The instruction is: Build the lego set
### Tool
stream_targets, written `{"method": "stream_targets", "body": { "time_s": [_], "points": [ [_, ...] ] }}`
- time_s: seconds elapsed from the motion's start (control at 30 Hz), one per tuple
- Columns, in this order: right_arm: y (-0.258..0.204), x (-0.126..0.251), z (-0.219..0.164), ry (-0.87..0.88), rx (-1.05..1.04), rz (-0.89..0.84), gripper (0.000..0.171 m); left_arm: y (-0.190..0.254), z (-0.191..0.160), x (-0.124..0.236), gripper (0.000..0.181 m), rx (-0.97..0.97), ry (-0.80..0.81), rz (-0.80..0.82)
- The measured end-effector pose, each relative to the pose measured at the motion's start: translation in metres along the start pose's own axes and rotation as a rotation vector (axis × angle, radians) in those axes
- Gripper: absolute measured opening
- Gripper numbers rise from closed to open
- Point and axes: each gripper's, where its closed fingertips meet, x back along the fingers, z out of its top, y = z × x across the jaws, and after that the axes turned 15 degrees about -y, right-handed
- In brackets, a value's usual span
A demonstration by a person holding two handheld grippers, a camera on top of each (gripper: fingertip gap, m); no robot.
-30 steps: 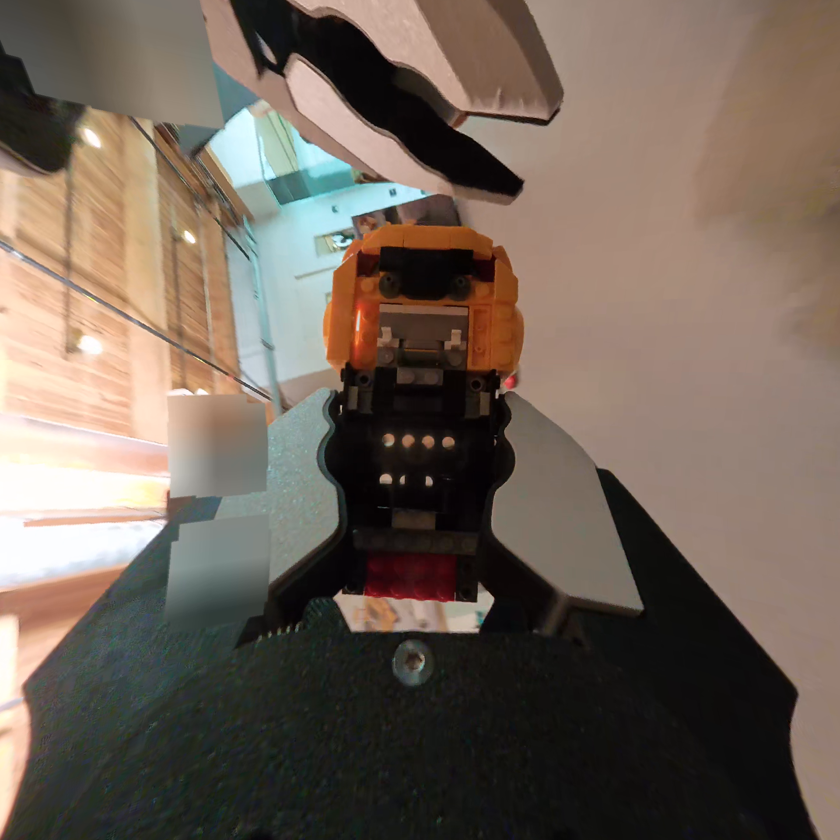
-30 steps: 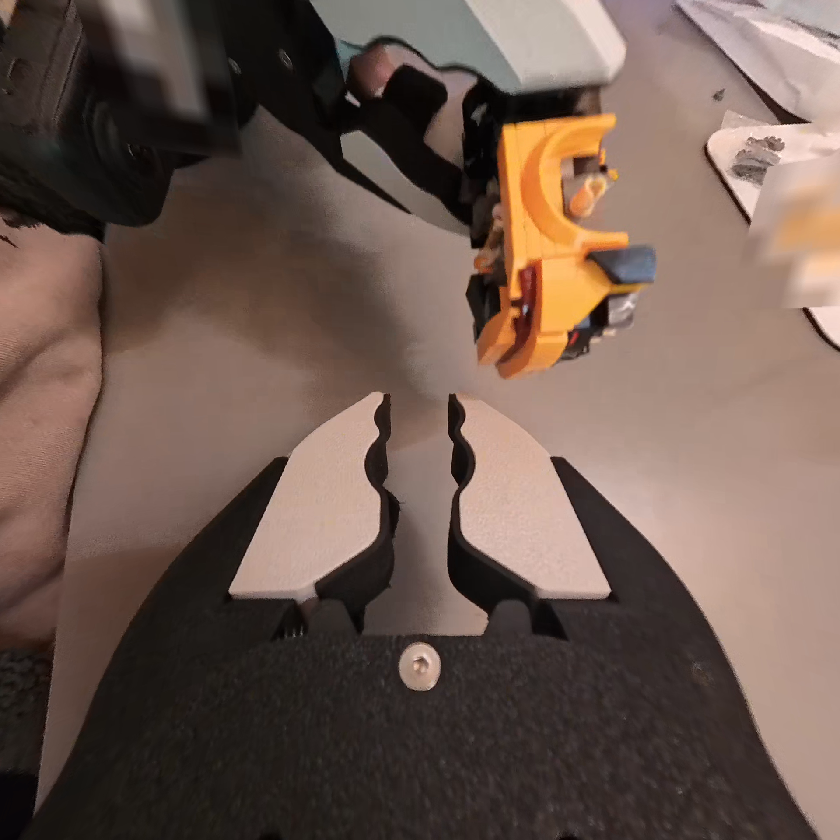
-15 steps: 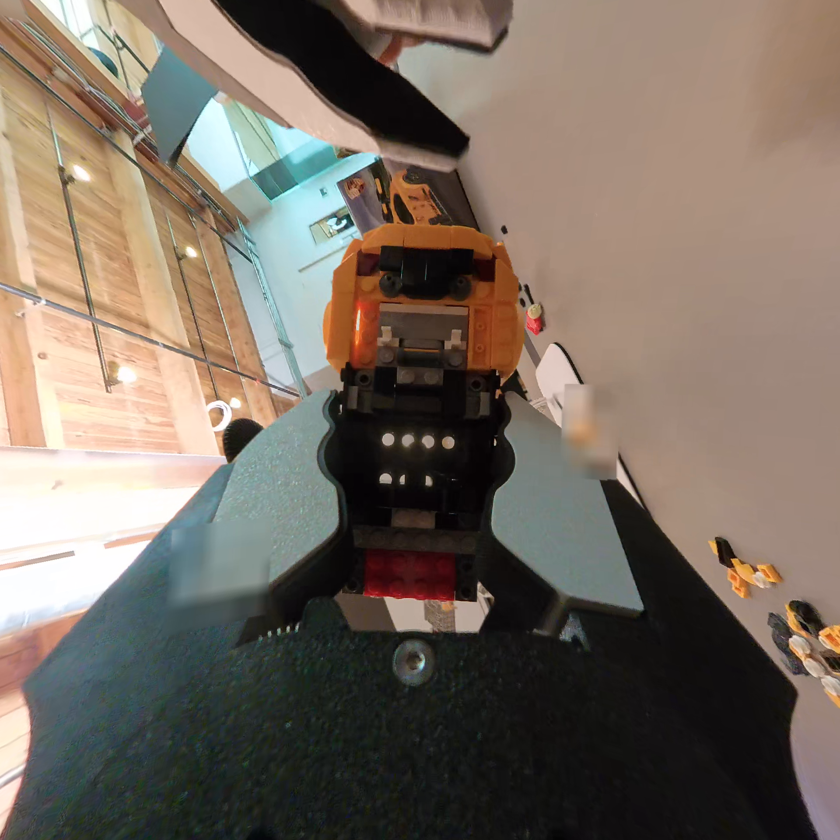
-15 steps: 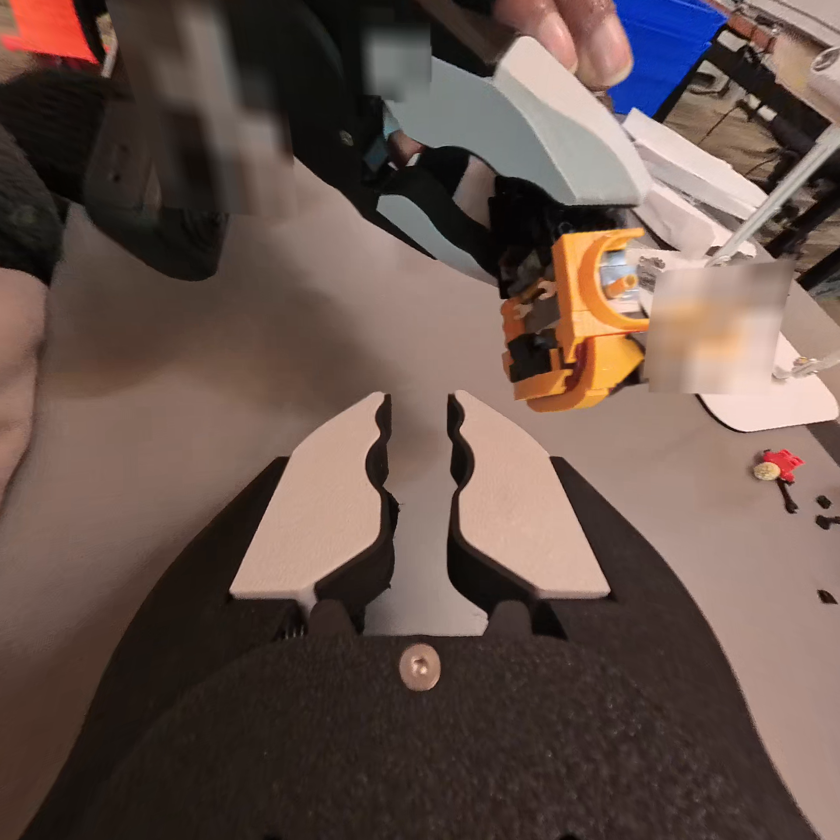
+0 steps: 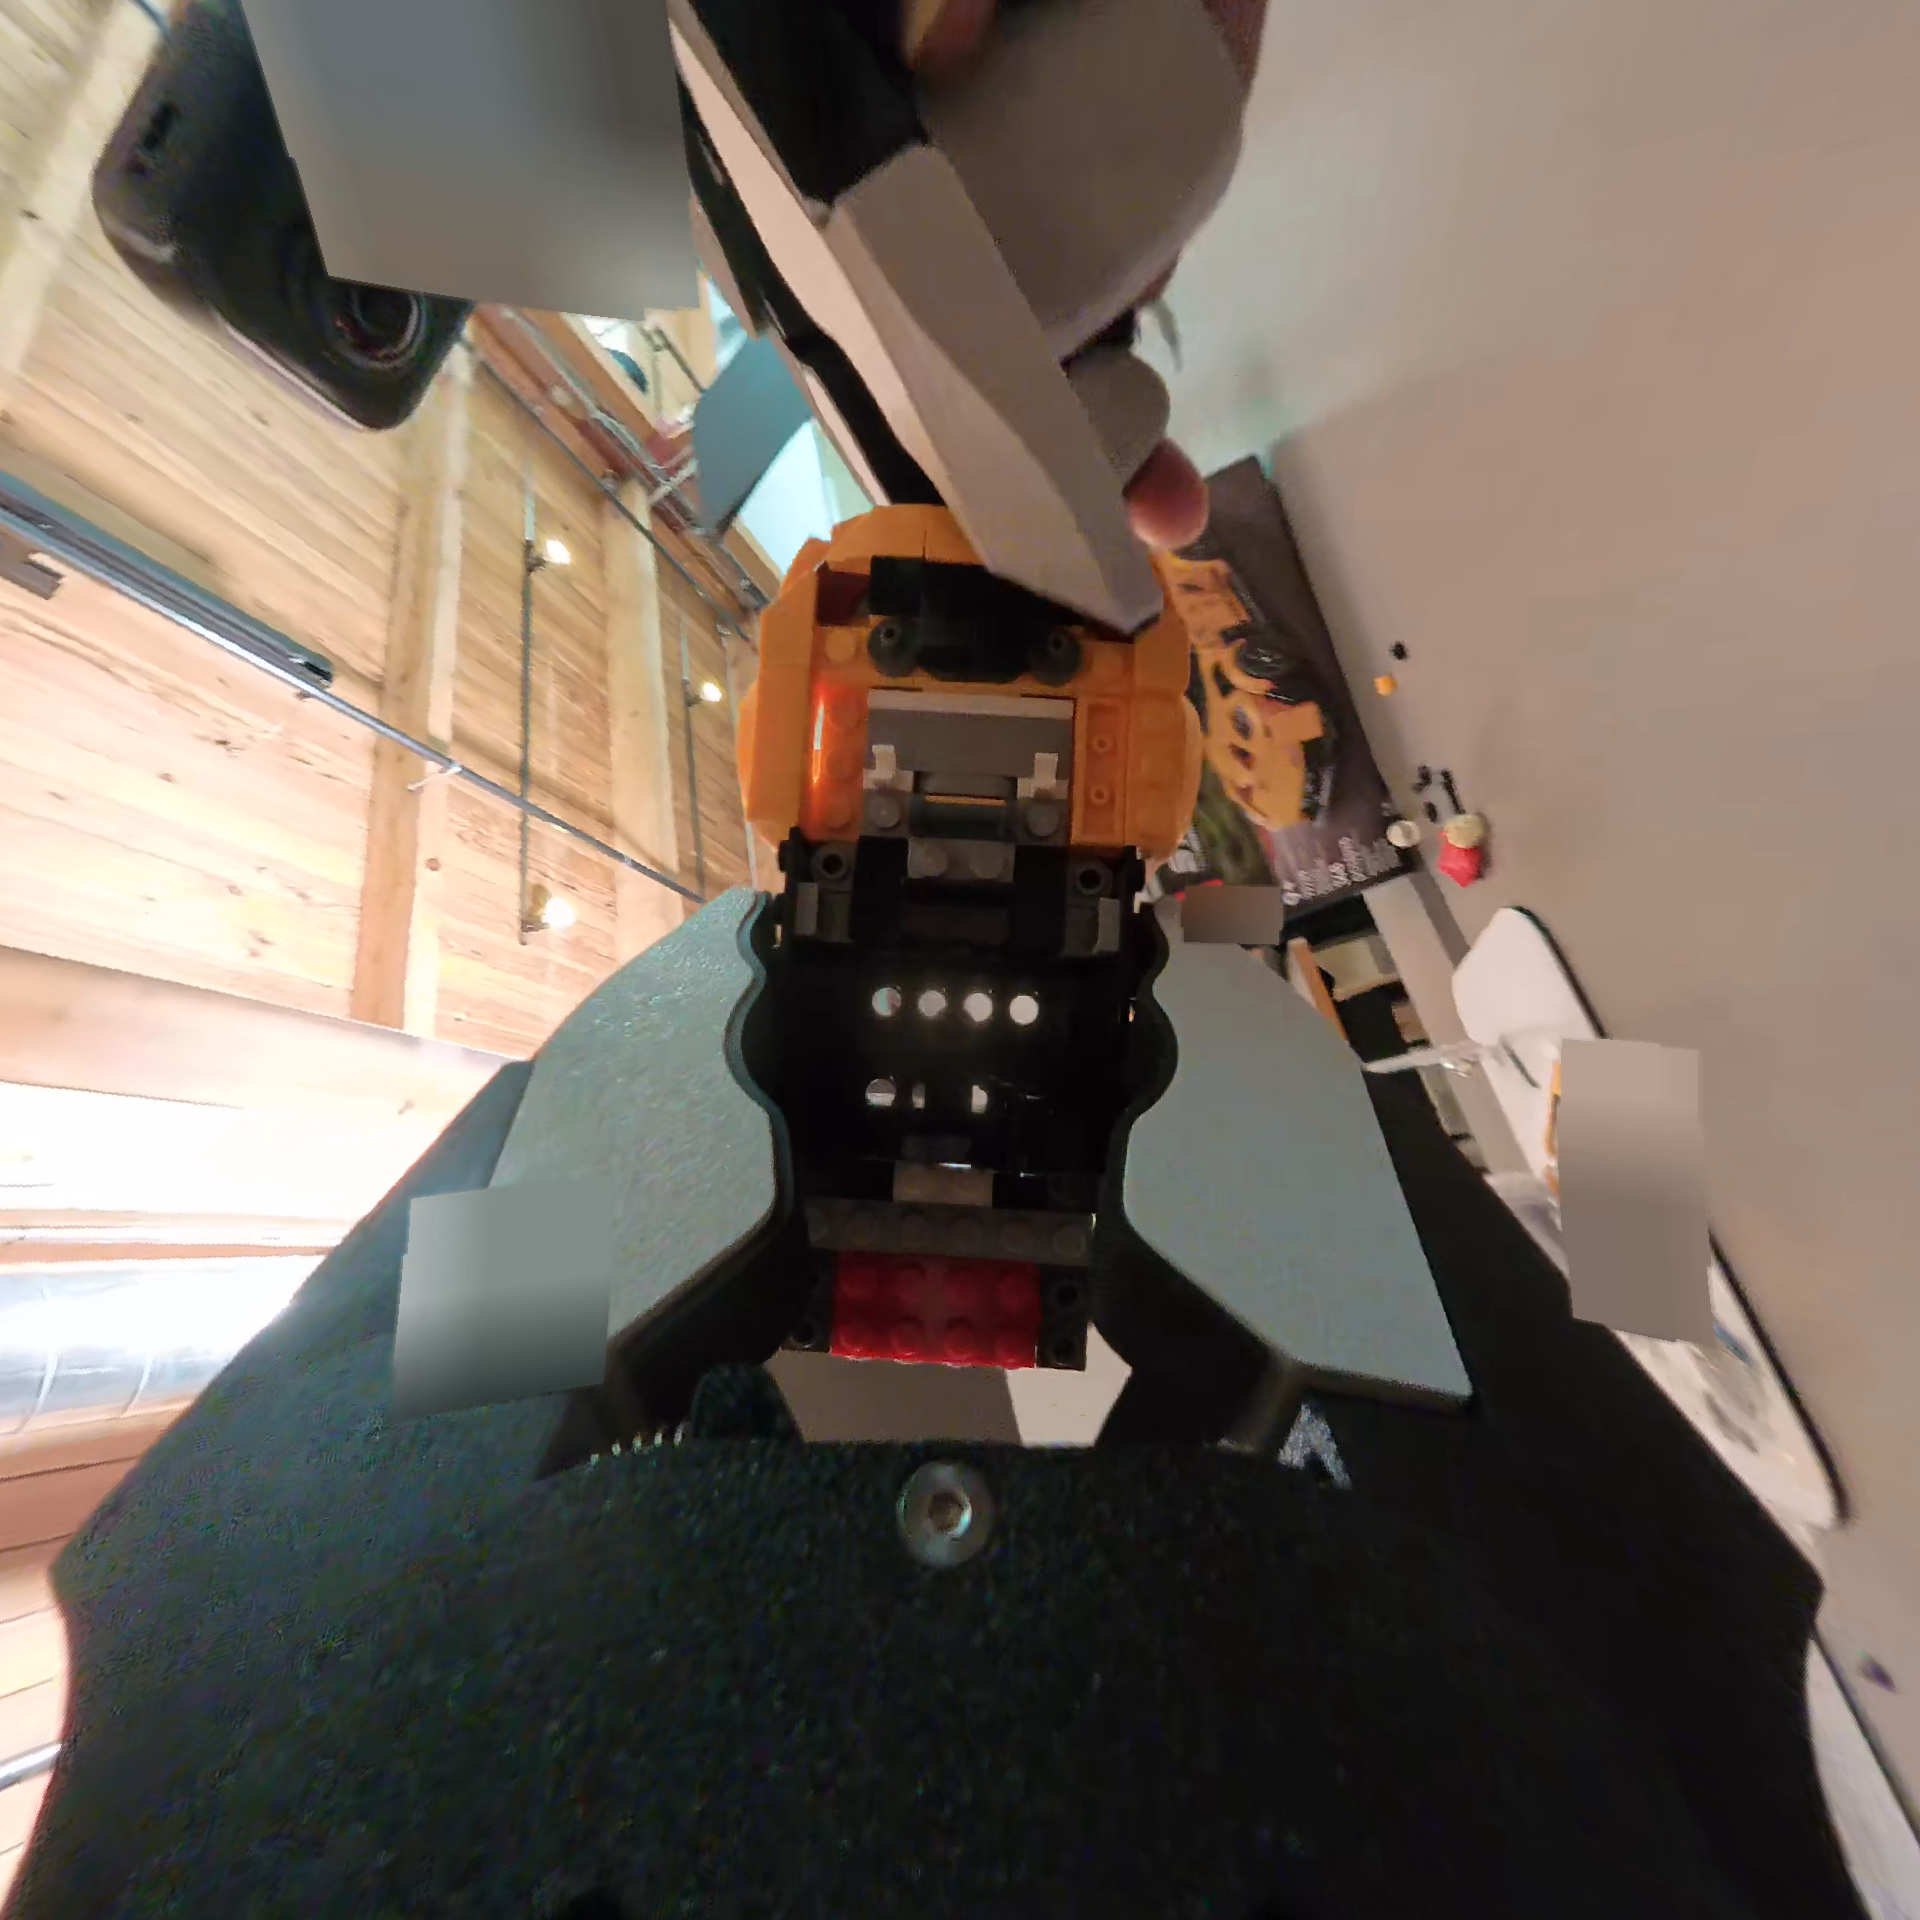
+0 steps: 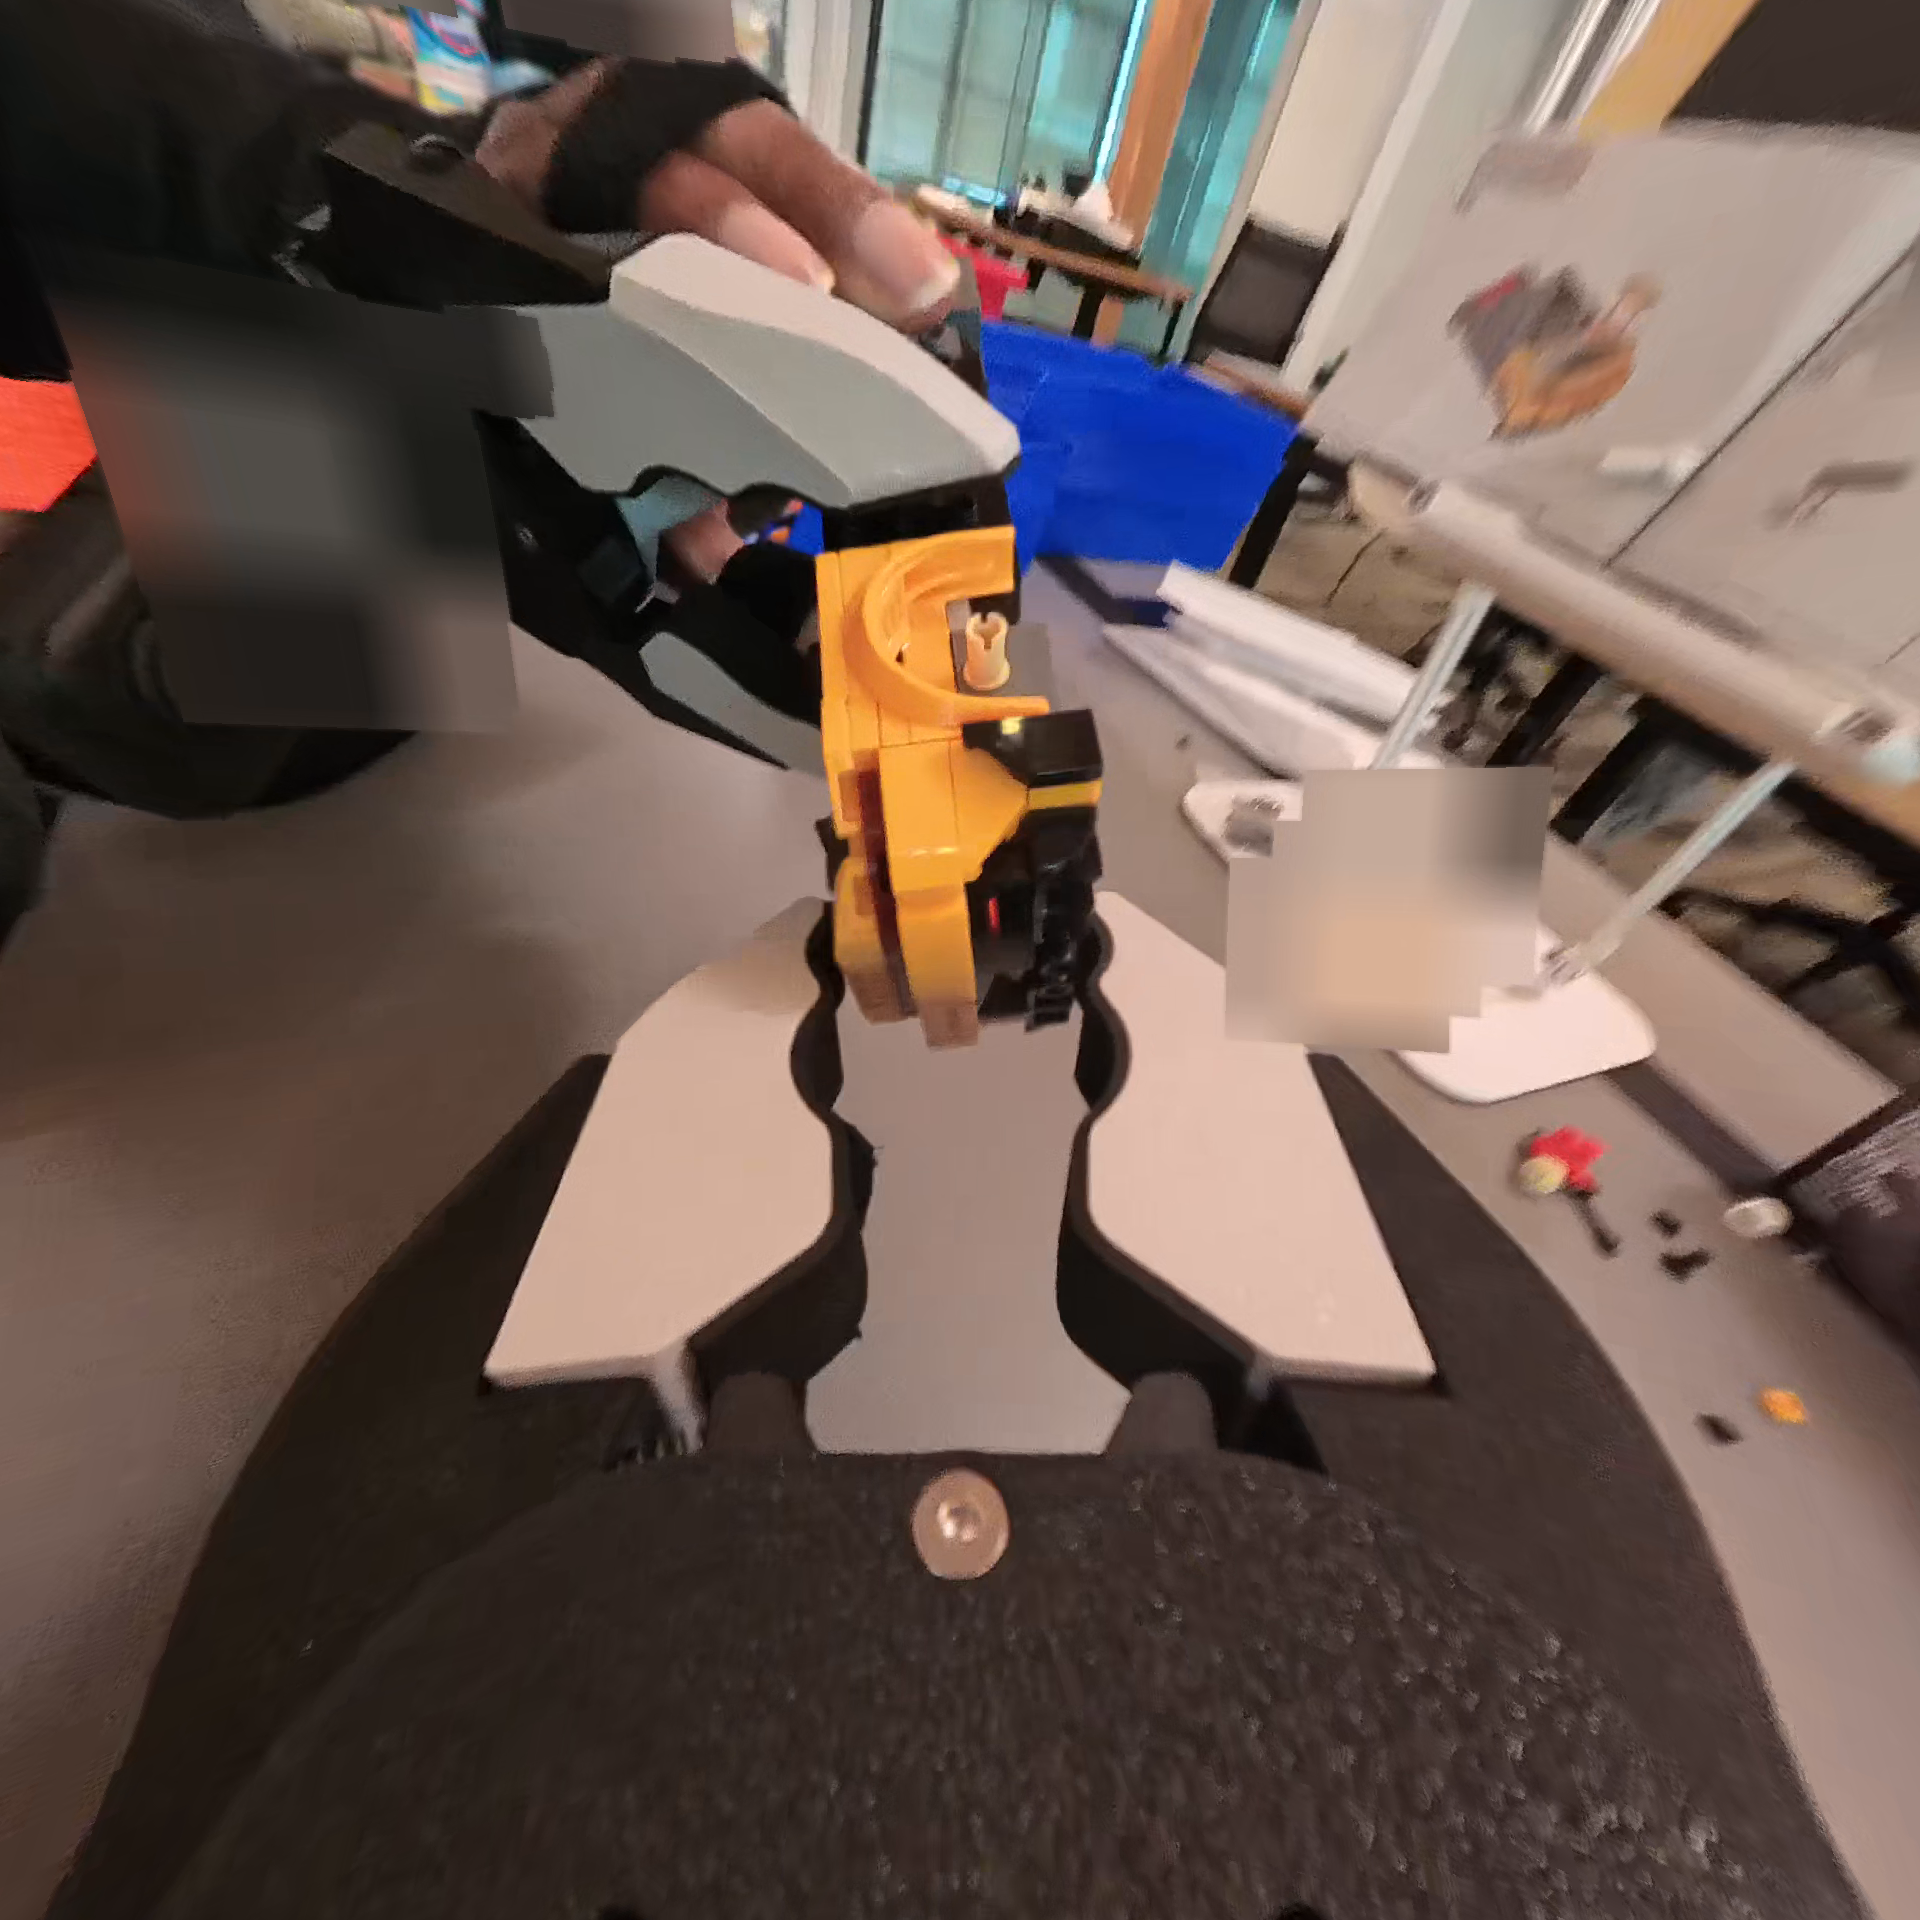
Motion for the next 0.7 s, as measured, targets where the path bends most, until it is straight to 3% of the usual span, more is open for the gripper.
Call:
{"method": "stream_targets", "body": {
  "time_s": [0.17,0.37,0.6,0.7],
  "points": [
    [0.003,0.011,0.025,0.066,0.170,-0.086,0.040,-0.022,-0.006,-0.001,0.065,0.055,0.004,0.074],
    [0.000,0.016,0.047,0.082,0.408,-0.235,0.040,-0.031,-0.016,-0.001,0.086,0.106,-0.017,0.106],
    [0.003,0.018,0.068,0.044,0.772,-0.478,0.040,-0.047,-0.038,-0.001,0.082,0.178,-0.096,0.177],
    [0.003,0.014,0.068,0.028,0.690,-0.401,0.039,-0.044,-0.043,-0.001,0.075,0.205,-0.116,0.161]
  ]
}}
